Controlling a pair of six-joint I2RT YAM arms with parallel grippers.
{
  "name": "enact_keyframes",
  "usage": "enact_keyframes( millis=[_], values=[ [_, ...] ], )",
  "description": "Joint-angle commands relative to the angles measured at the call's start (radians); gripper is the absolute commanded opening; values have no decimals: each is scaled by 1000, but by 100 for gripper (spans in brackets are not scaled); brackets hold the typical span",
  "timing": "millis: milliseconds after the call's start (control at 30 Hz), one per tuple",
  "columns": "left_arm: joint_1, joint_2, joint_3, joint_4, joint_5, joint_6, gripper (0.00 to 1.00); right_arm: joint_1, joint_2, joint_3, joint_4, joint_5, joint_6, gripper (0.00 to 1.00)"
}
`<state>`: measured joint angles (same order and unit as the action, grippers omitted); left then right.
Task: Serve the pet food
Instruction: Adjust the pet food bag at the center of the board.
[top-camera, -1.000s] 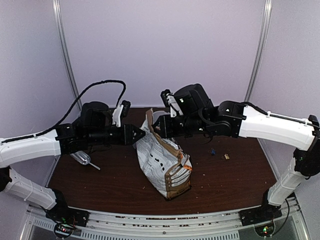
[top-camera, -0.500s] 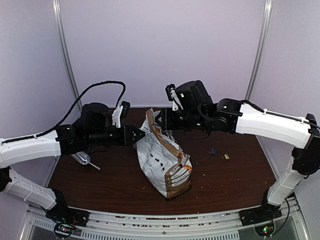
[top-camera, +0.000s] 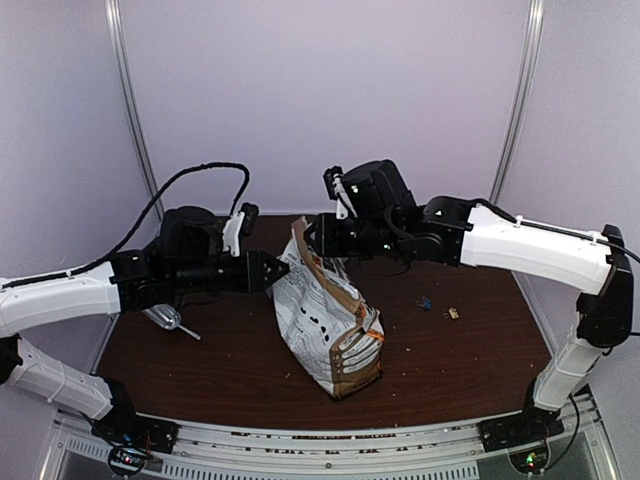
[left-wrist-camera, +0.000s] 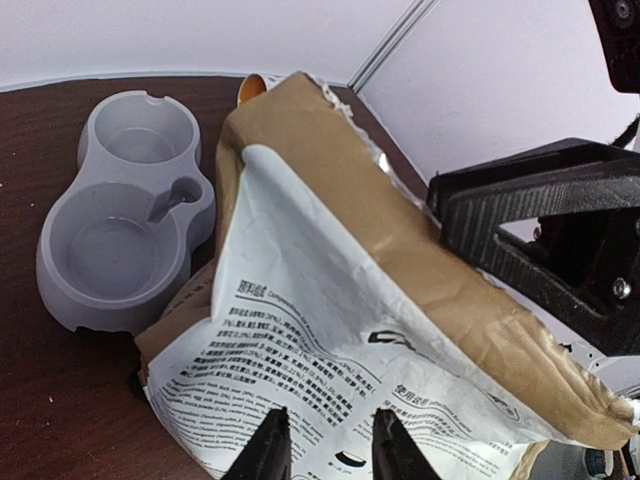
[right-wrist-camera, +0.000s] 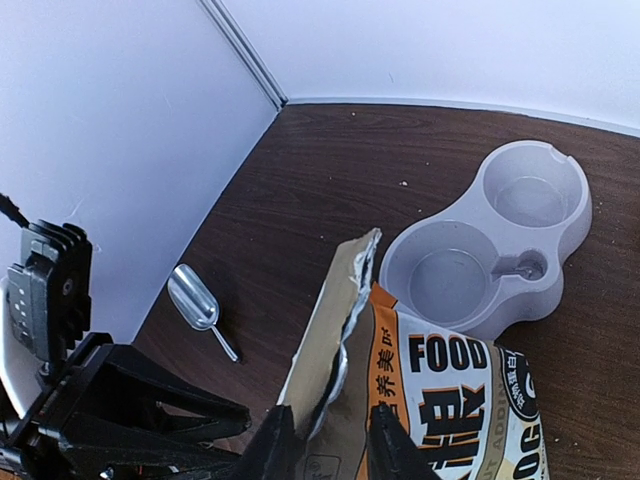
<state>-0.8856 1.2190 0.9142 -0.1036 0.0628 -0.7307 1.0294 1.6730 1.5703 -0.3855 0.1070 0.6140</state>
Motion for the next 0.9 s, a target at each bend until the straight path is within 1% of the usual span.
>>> enact_keyframes(
  millis=[0,167,267,333,467,500,667,767,867],
  values=[
    [-4,-21,-9,56,-10,14,32,-8,16,32,-9,14,5,23],
    [-4,-22,-11,59,-12,13,32,-9,14,27,-13,20,8,14],
    [-4,-23,-11,64,-12,14,32,-14,16,21,1,-22,11,12],
    [-4,-20,-11,69,-15,17,32,-21,20,19,15,-78,19,12],
    [-4,-4,-6,89,-32,22,32,-24,36,34,23,-181,24,20],
    [-4,3,-4,99,-35,25,32,-24,38,38,24,-200,23,20],
    [-3,59,26,141,-33,37,32,-22,48,55,9,-227,9,20],
    [-3,93,53,139,-29,55,31,-22,54,71,-6,-234,-3,20],
    [-3,107,60,148,-26,69,31,-22,54,85,-27,-228,-27,17]
  ],
)
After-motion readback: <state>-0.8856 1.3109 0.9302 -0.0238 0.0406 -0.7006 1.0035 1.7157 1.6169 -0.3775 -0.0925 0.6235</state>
